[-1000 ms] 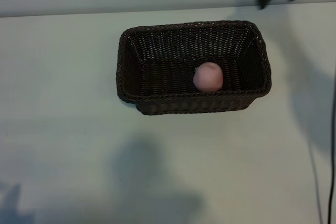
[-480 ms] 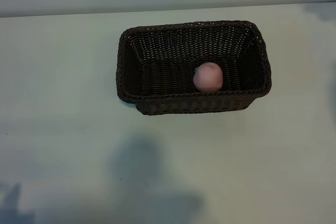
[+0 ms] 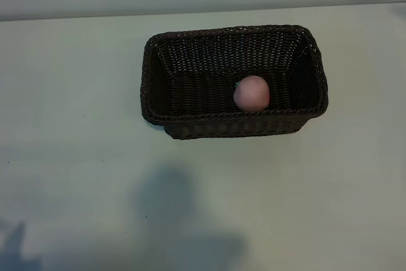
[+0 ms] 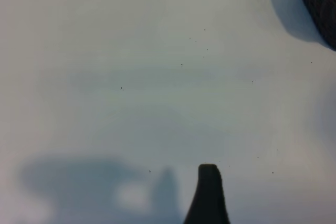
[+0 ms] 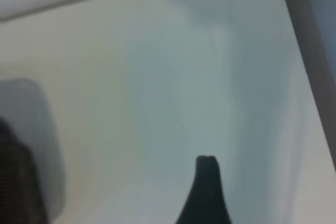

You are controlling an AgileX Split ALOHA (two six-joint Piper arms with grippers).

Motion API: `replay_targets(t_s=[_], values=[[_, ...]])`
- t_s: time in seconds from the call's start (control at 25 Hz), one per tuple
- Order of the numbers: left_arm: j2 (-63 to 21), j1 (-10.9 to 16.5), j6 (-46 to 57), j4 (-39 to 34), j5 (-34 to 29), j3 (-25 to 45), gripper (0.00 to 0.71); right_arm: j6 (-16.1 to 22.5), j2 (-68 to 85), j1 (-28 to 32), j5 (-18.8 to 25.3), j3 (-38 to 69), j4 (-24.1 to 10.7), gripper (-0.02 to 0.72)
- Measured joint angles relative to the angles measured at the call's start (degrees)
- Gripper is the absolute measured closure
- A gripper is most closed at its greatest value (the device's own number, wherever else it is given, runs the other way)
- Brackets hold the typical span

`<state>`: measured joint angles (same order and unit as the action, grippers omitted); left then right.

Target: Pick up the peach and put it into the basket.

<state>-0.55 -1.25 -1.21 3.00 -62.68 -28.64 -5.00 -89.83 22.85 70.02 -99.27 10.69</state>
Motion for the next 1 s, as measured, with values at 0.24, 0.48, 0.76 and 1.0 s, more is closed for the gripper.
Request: replay_targets(t_s=[0.24, 0.48, 0.76, 1.0], values=[[0.0, 0.0, 0.0, 0.0, 0.0, 0.0, 0.12, -0.62, 17.22, -0.06, 0.02, 5.73, 1.09, 0.126], [0.0, 0.0, 0.22, 0.0, 0.0, 0.0, 0.12, -1.38, 34.74, -2.95, 0.03, 15.58, -0.6, 0.126], [0.0, 0.0, 0.17, 0.0, 0.0, 0.0, 0.12, 3.56, 54.73, -10.95, 0.2, 28.15, -4.51, 0.127], [0.0, 0.0, 0.17, 0.0, 0.0, 0.0, 0.12, 5.0, 66.68, -13.7, 0.48, 34.45, -5.57, 0.127]])
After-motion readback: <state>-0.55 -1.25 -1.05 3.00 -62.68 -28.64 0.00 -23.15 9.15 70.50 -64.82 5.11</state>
